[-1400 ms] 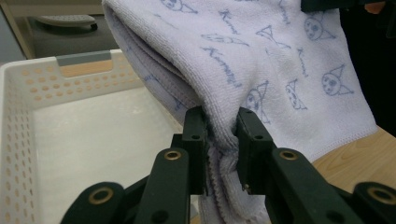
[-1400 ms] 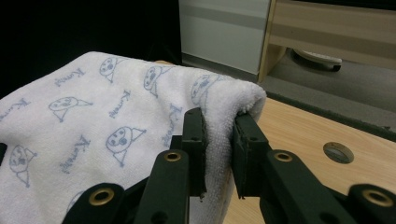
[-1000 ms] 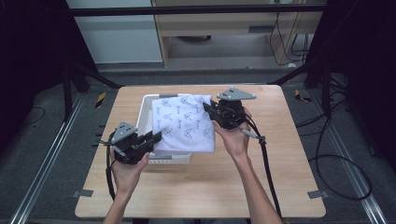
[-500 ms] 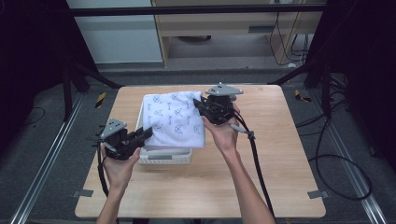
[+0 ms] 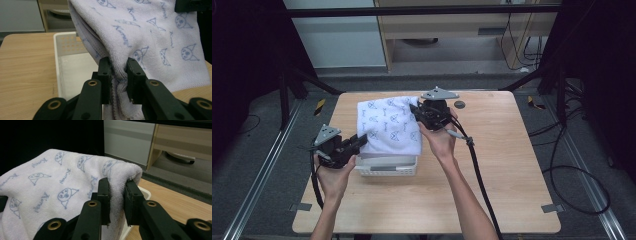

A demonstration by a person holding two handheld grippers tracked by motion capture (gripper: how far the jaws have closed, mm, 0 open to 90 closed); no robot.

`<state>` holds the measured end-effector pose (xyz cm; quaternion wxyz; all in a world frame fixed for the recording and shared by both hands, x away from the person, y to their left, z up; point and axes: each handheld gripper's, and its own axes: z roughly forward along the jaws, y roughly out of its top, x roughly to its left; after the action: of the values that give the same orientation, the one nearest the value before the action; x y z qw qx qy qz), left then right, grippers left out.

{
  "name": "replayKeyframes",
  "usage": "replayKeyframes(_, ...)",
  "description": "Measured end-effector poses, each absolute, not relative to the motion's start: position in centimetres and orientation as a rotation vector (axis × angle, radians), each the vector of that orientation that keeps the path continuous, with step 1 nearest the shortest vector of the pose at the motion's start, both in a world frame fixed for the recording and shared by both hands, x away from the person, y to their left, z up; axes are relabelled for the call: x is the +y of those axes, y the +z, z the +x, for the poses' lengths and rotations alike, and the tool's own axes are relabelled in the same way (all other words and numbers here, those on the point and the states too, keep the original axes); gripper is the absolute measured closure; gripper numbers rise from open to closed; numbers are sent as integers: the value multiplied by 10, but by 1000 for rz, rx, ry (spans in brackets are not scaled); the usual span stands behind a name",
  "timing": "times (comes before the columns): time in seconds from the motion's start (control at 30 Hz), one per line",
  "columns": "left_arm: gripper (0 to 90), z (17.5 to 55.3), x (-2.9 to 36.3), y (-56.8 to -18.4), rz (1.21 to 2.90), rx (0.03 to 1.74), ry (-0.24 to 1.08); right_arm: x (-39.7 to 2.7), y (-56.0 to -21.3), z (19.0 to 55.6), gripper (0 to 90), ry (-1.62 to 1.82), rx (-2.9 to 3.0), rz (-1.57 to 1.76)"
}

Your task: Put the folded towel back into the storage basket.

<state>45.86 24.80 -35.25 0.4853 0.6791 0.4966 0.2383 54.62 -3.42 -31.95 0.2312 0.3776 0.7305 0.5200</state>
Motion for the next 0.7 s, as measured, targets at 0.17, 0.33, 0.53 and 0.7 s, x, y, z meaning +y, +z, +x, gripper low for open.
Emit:
replayKeyframes(0.17, 751, 462, 254, -355, 1651, 1232, 593, -25, -322, 552, 773, 1423, 2020, 1043)
replayKeyframes(0.33, 750, 466, 259, -357, 1651, 1250, 599, -16, -325, 558, 773, 1418, 2032, 1045)
replayKeyframes(0.53, 750, 472, 264, -363, 1652, 1279, 594, -9, -330, 564, 773, 1412, 2041, 1048)
replayKeyframes(0.7, 750, 479, 264, -372, 1672, 1297, 585, -4, -340, 570, 773, 1375, 2055, 1066)
